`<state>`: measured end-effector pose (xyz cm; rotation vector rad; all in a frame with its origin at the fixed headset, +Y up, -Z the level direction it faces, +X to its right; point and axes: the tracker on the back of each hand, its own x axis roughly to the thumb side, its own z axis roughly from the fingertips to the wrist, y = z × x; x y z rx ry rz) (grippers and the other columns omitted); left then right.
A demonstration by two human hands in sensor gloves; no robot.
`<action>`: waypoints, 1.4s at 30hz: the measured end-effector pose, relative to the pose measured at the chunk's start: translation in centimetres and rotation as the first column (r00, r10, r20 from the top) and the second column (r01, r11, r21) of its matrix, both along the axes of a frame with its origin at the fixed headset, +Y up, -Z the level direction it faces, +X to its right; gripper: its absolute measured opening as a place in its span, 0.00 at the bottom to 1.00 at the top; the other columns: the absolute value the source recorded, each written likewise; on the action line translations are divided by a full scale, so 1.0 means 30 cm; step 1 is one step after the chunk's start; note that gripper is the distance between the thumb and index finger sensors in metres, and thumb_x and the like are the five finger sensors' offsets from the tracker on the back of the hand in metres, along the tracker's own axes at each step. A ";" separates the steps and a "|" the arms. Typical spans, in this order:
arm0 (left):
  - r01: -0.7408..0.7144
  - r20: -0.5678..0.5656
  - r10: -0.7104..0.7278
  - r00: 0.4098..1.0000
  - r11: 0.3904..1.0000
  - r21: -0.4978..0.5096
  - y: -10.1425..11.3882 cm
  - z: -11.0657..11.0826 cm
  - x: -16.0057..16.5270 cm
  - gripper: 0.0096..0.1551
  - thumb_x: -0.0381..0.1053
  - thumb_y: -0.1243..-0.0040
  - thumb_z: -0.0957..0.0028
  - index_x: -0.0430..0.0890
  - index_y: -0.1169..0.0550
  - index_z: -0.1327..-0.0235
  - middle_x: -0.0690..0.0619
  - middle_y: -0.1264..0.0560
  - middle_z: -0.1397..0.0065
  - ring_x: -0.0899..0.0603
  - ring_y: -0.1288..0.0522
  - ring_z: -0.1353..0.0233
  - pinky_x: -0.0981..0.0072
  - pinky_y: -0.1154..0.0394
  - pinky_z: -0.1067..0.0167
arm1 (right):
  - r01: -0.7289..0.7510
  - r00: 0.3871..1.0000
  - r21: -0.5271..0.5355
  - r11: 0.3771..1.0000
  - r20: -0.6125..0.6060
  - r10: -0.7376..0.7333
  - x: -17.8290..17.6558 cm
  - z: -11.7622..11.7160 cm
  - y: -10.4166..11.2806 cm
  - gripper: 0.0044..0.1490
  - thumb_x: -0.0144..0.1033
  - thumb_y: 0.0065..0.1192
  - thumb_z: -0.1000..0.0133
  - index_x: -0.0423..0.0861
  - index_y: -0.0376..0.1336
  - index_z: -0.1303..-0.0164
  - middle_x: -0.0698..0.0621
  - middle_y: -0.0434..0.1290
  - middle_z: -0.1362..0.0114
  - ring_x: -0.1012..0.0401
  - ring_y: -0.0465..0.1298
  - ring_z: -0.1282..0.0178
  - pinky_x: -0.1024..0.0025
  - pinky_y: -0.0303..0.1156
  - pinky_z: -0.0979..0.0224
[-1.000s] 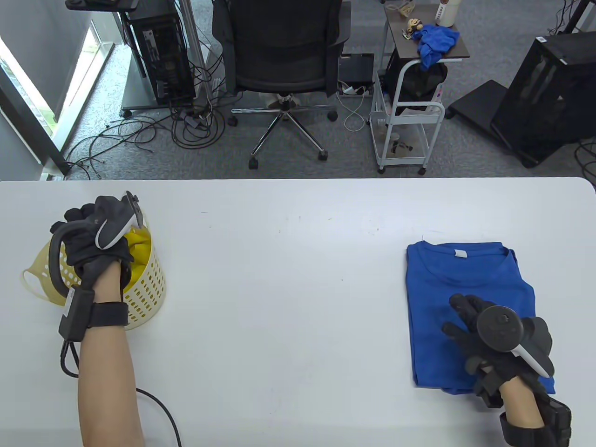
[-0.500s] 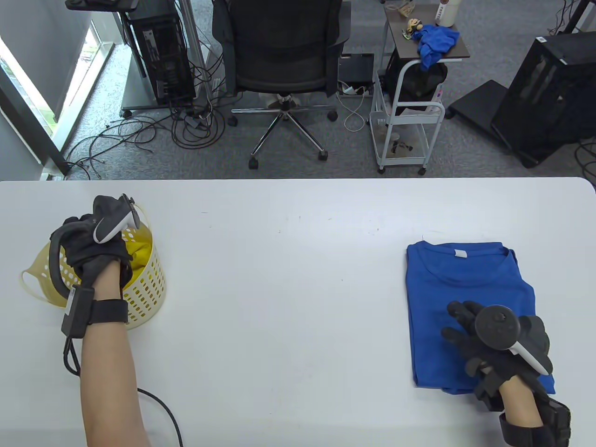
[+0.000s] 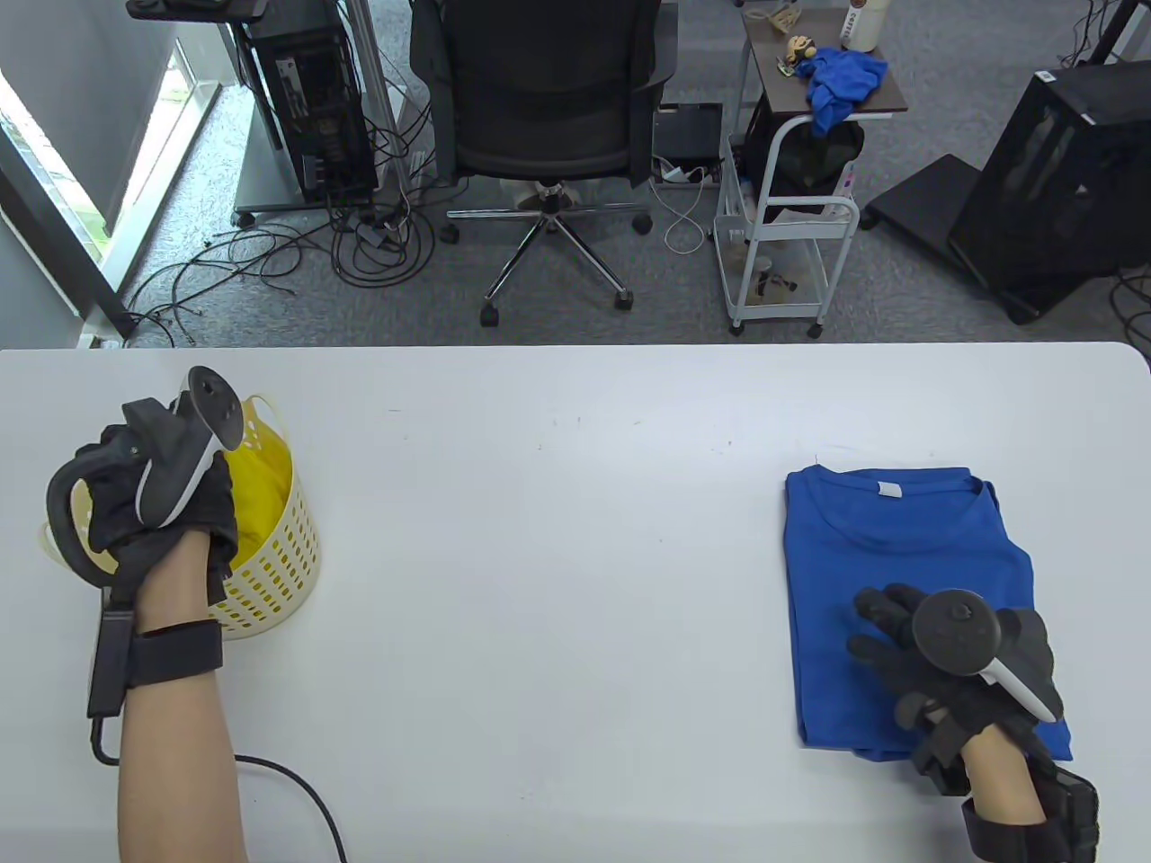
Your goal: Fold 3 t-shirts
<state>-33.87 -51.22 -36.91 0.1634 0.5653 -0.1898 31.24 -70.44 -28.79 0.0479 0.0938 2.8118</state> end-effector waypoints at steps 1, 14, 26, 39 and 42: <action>0.001 0.012 -0.001 1.000 1.000 0.014 0.028 0.020 0.016 0.21 0.60 0.42 0.51 0.72 0.28 0.43 0.63 0.20 0.41 0.51 0.22 0.36 0.50 0.28 0.29 | 0.006 1.000 0.004 1.000 0.002 -0.006 0.003 0.000 0.001 0.38 0.54 0.59 0.50 0.52 0.60 0.29 0.42 0.60 0.19 0.34 0.60 0.21 0.30 0.54 0.25; -0.056 0.295 -0.033 0.955 0.955 0.290 0.372 0.307 0.429 0.21 0.61 0.43 0.50 0.72 0.28 0.42 0.62 0.20 0.43 0.51 0.21 0.38 0.50 0.27 0.30 | 0.069 0.998 0.050 0.996 -0.002 -0.069 0.015 0.007 0.017 0.38 0.54 0.59 0.50 0.51 0.60 0.29 0.42 0.60 0.19 0.34 0.60 0.22 0.30 0.54 0.25; -0.037 0.445 -0.036 0.895 0.987 0.154 0.322 0.335 0.648 0.22 0.60 0.44 0.49 0.73 0.28 0.41 0.63 0.20 0.43 0.52 0.21 0.38 0.49 0.28 0.29 | 0.103 0.995 0.116 0.988 -0.022 -0.101 0.009 0.018 0.031 0.38 0.53 0.59 0.50 0.52 0.60 0.29 0.42 0.62 0.20 0.36 0.62 0.23 0.31 0.55 0.25; 0.149 0.533 -0.080 0.842 0.985 -0.087 -0.270 0.062 0.836 0.30 0.61 0.46 0.51 0.72 0.36 0.33 0.61 0.31 0.25 0.48 0.31 0.24 0.46 0.34 0.24 | -0.006 0.995 0.157 0.988 -0.102 0.022 -0.097 0.035 0.045 0.37 0.53 0.61 0.51 0.51 0.61 0.31 0.49 0.72 0.34 0.47 0.73 0.36 0.39 0.64 0.30; 0.081 0.613 -0.021 0.789 0.994 -0.070 -0.349 0.122 0.863 0.31 0.64 0.46 0.51 0.69 0.36 0.32 0.60 0.33 0.24 0.48 0.31 0.24 0.46 0.34 0.24 | -0.017 0.994 0.143 0.990 -0.106 0.032 -0.103 0.029 0.036 0.37 0.53 0.61 0.51 0.51 0.61 0.31 0.48 0.72 0.33 0.46 0.73 0.35 0.39 0.63 0.29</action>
